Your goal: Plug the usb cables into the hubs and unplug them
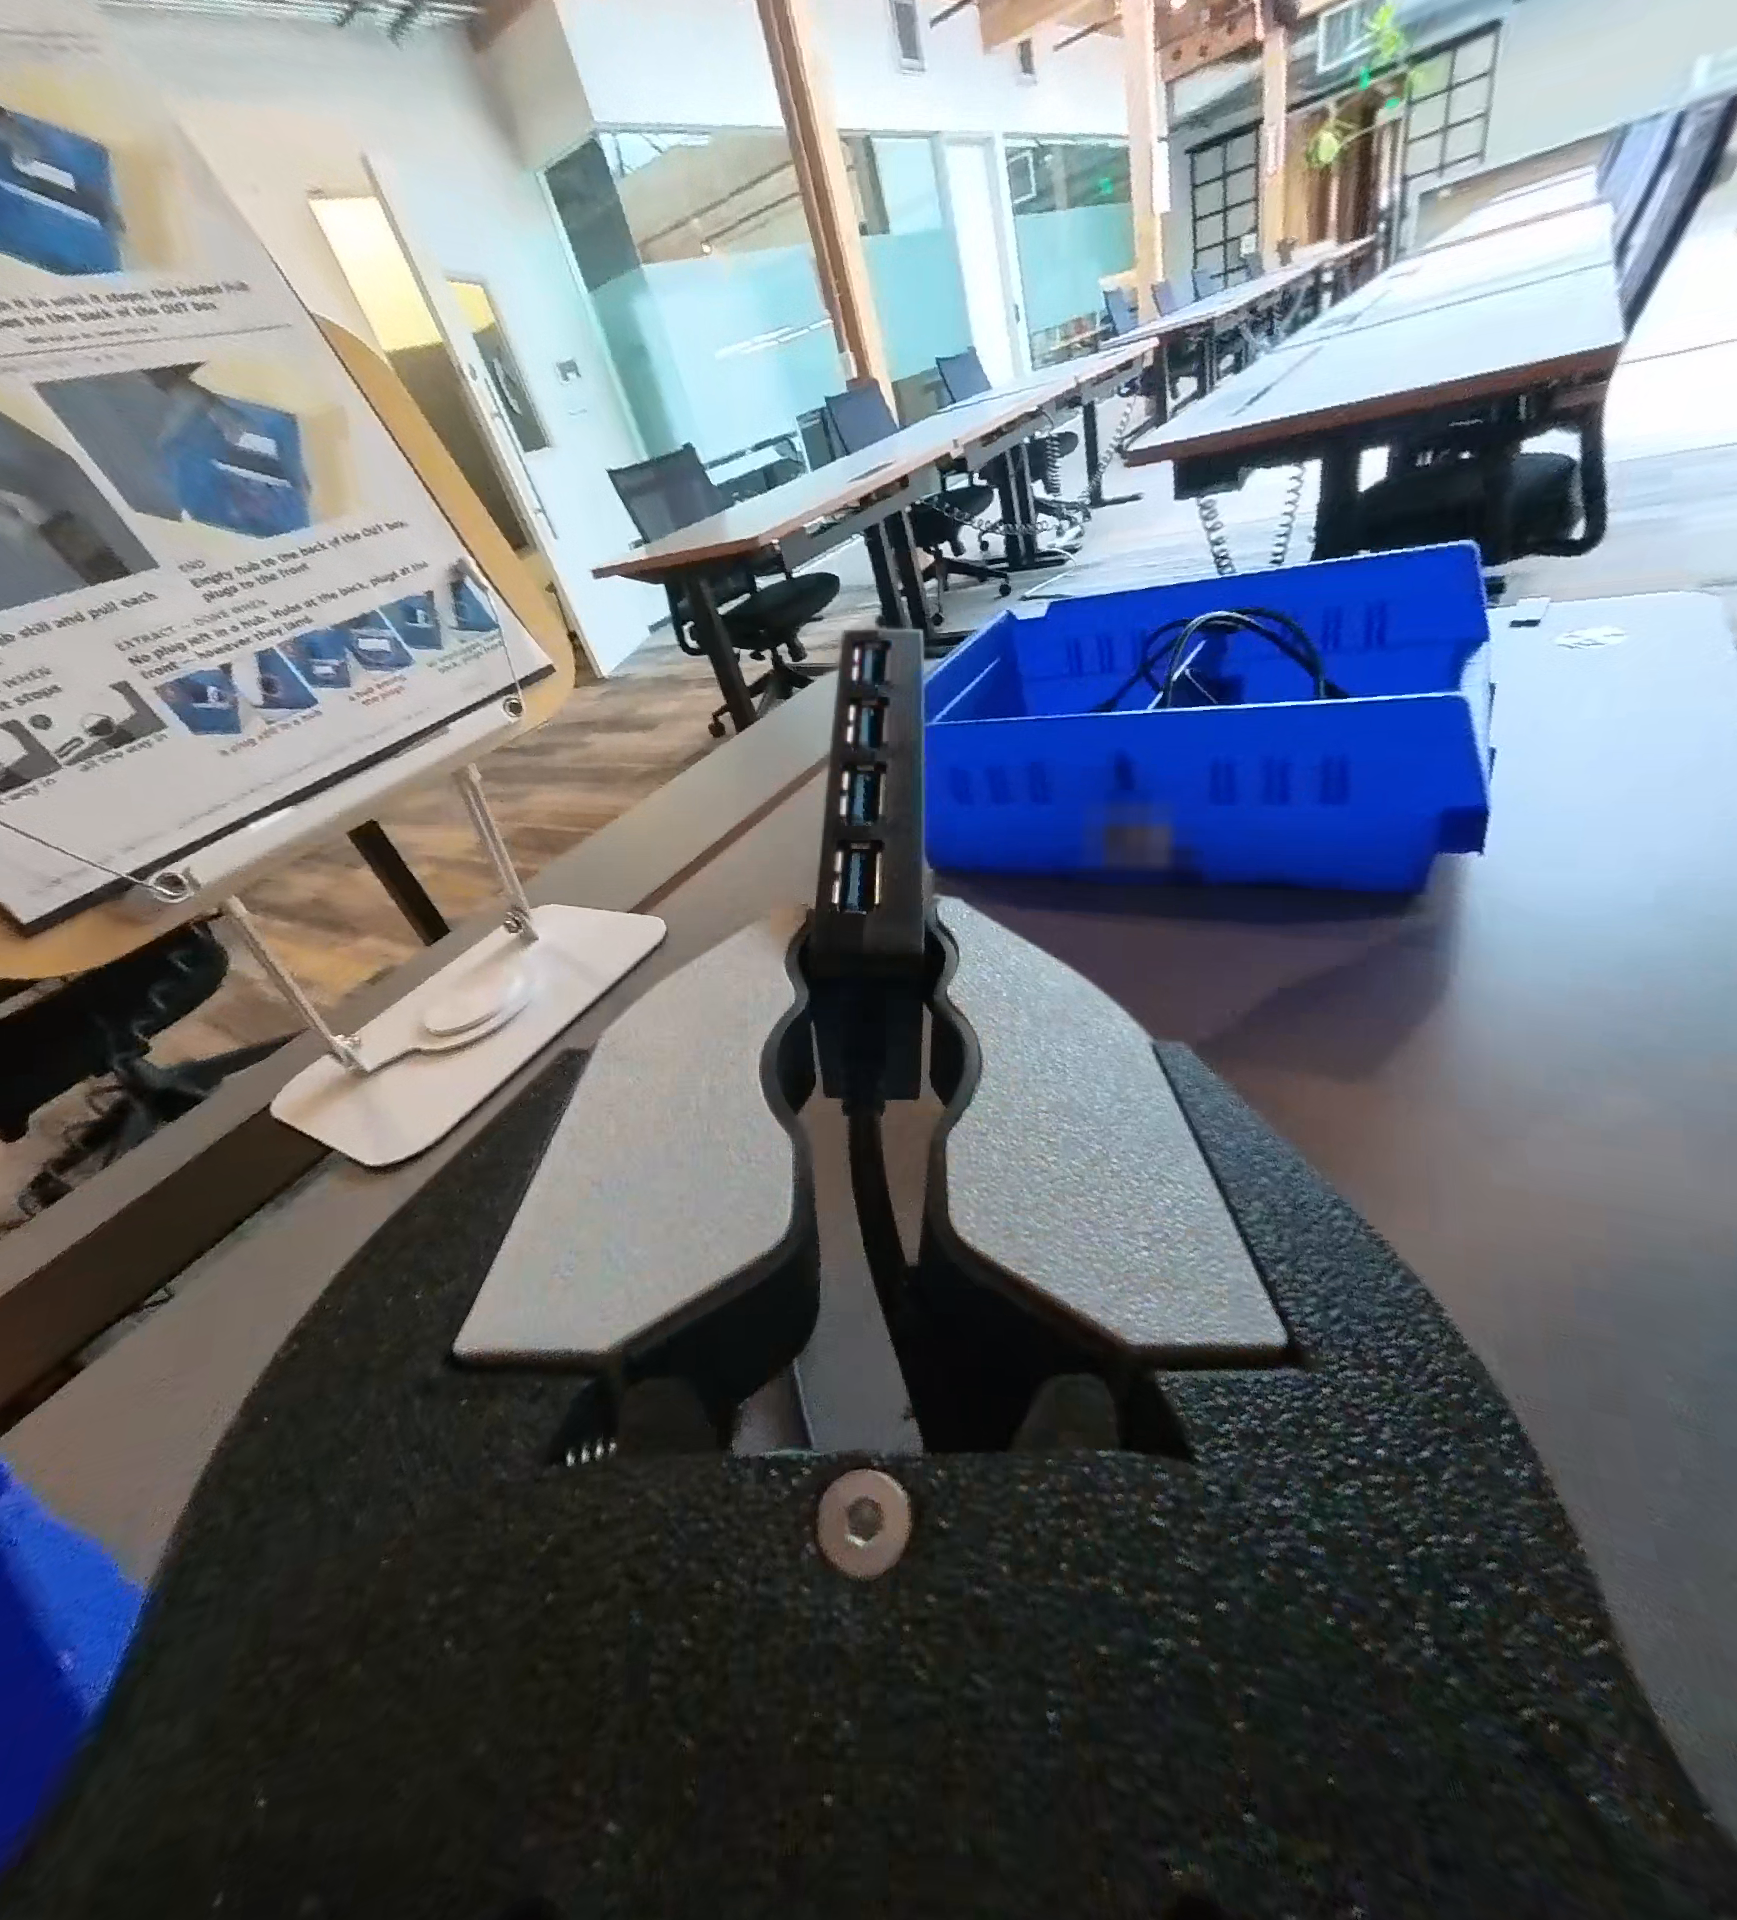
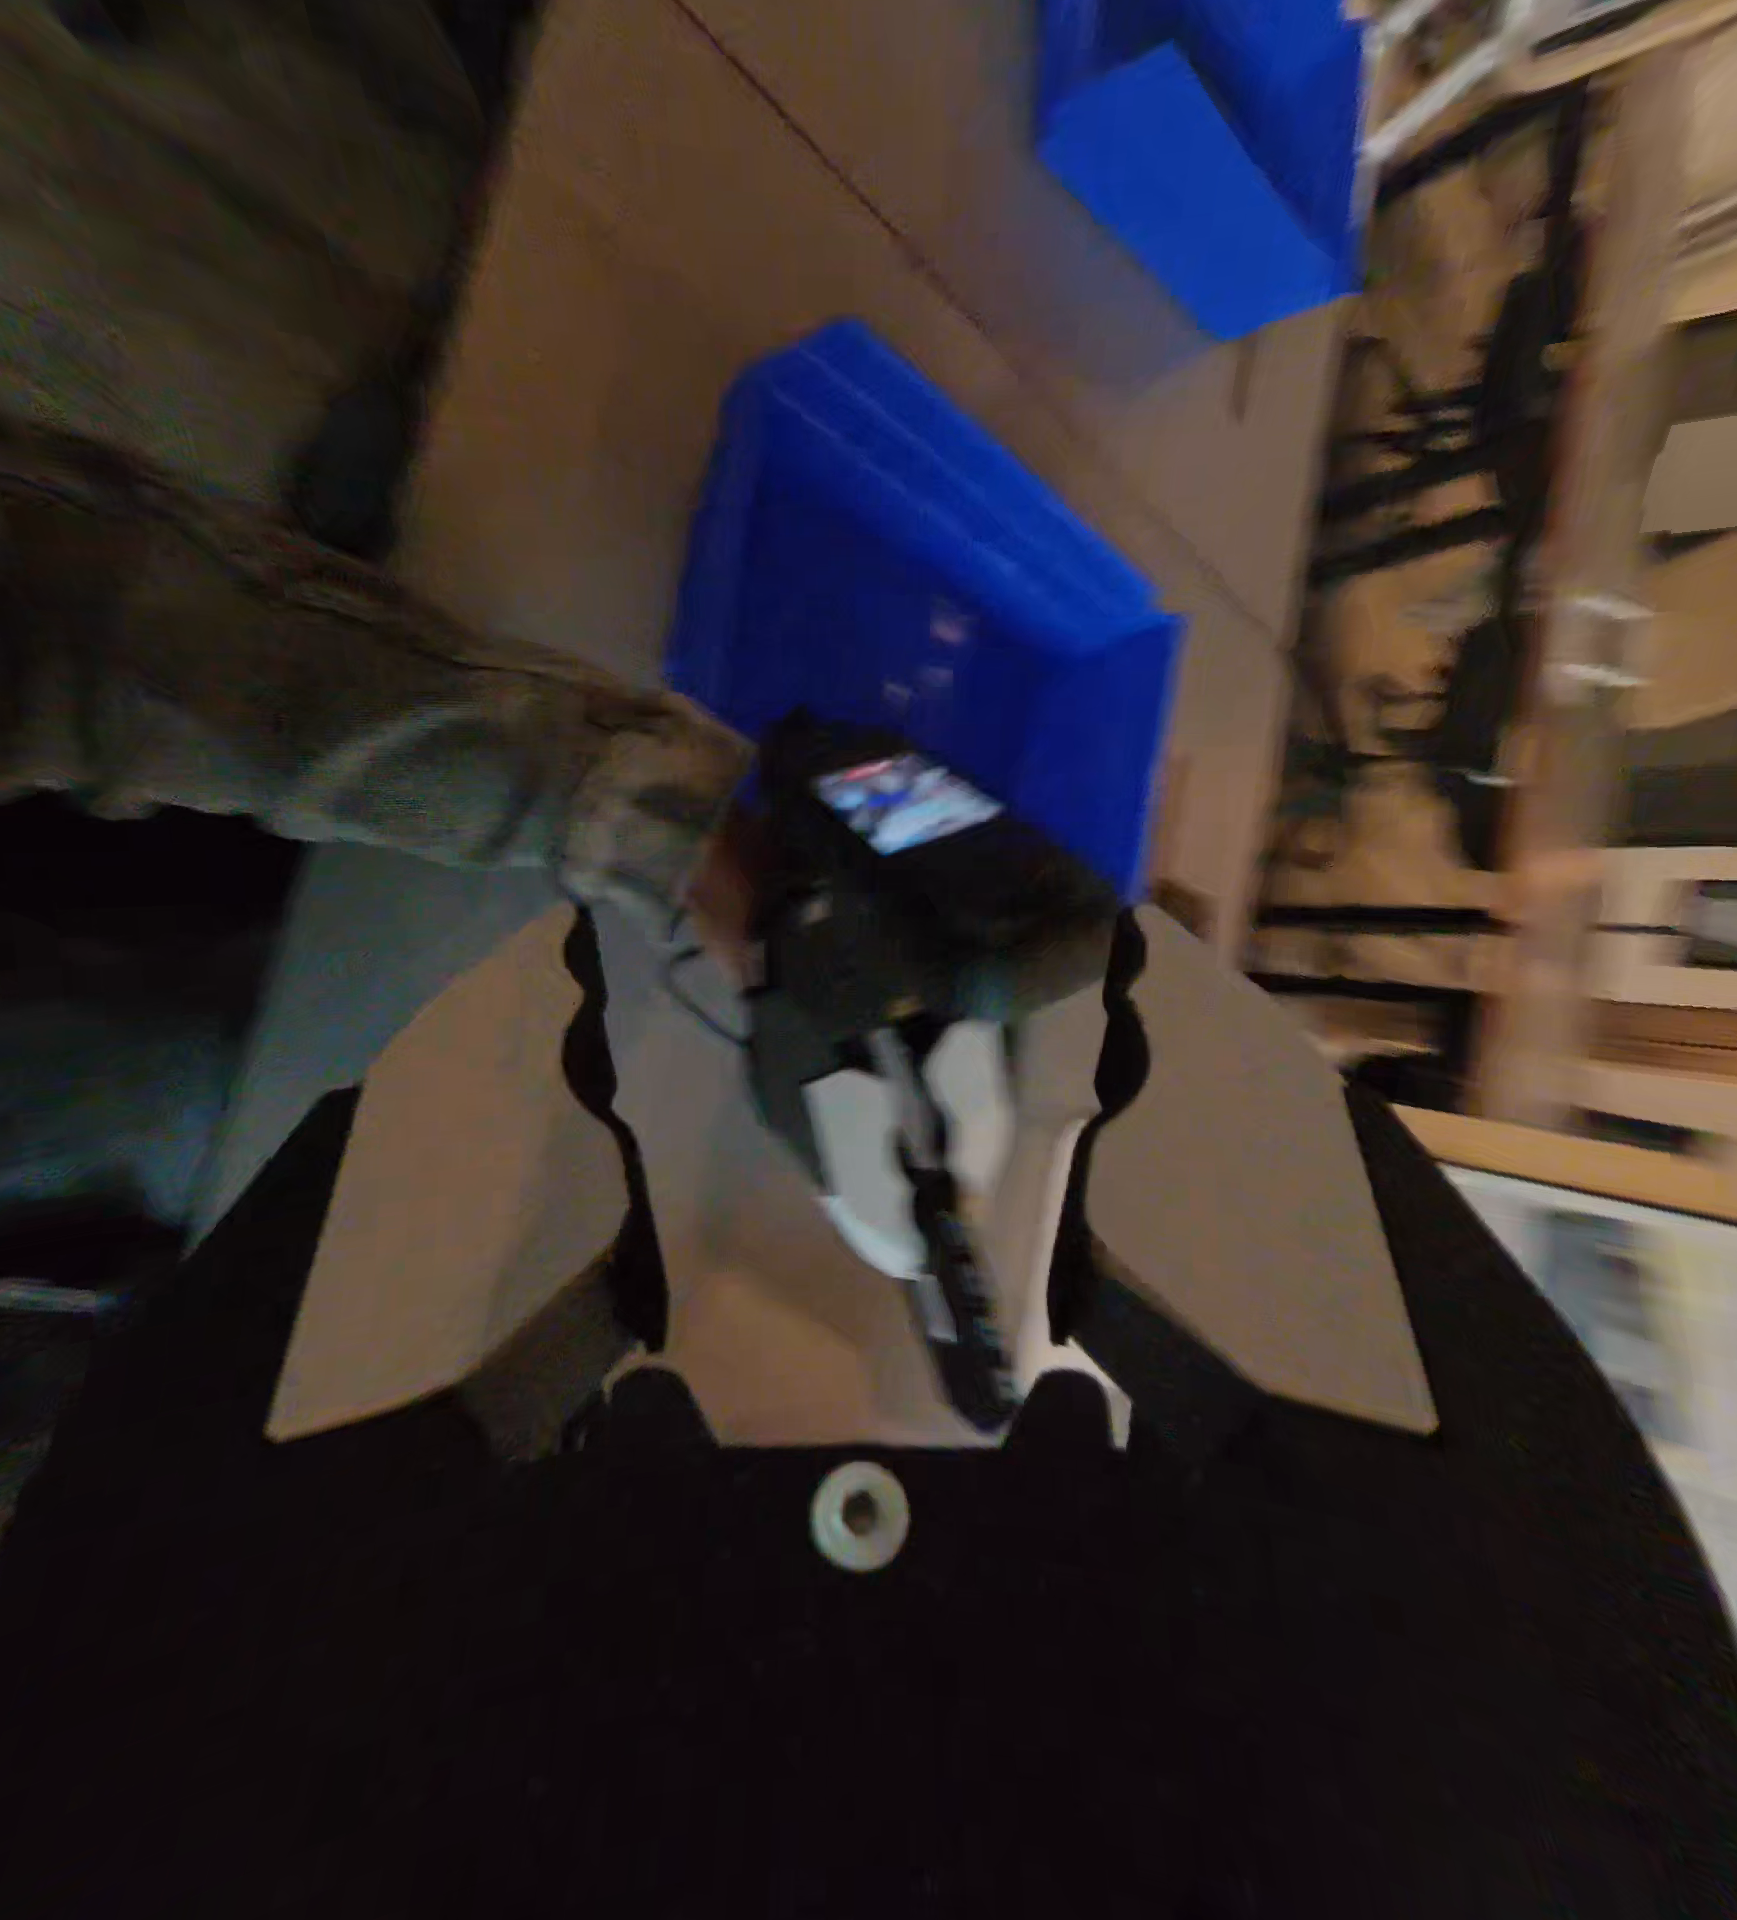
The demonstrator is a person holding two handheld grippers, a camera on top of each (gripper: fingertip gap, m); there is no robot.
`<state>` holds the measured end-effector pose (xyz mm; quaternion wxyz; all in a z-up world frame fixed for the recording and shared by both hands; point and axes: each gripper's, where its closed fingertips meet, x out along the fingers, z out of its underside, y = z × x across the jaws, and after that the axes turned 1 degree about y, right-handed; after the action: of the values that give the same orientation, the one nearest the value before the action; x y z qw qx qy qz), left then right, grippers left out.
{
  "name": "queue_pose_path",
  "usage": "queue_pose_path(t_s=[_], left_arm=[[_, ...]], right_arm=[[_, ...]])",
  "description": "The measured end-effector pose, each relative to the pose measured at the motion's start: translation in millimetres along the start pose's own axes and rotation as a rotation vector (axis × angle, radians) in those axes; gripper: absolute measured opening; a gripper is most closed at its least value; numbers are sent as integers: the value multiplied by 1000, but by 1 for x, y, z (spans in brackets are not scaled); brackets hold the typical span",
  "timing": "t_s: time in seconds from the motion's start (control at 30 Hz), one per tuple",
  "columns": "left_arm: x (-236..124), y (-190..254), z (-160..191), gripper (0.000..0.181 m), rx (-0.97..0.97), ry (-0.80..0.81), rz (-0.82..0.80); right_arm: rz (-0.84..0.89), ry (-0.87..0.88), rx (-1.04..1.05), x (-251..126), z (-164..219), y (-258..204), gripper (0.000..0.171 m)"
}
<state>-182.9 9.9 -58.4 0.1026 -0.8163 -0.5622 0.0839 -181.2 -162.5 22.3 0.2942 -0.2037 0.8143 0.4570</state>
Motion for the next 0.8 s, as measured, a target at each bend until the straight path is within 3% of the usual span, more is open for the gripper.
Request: queue_pose_path(t_s=[0.07, 0.13, 0.17, 0.23, 0.4, 0.57, 0.8], left_arm=[[-3, 3, -3, 17, -6, 8, 14], [-5, 4, -6, 17, -1, 17, 18], [-6, 3, -7, 17, -2, 20, 16], [-7, 3, -10, 17, -9, 34, 17], [-8, 6, -16, 17, 23, 49, 21], [-12, 7, -20, 17, 34, 66, 26], [-9, 3, -14, 17, 24, 56, 16]], right_arm=[[148, -119, -155, -5, -30, 13, 88], [290, -224, -305, -13, -53, 19, 60], [363, -274, -373, -17, -63, 23, 60], [498, -343, -461, -28, -82, 29, 44], [581, -375, -527, -46, -104, 21, 43], [625, -488, -390, -62, -61, 52, 49], [560, -539, -398, -56, -25, 49, 59]])
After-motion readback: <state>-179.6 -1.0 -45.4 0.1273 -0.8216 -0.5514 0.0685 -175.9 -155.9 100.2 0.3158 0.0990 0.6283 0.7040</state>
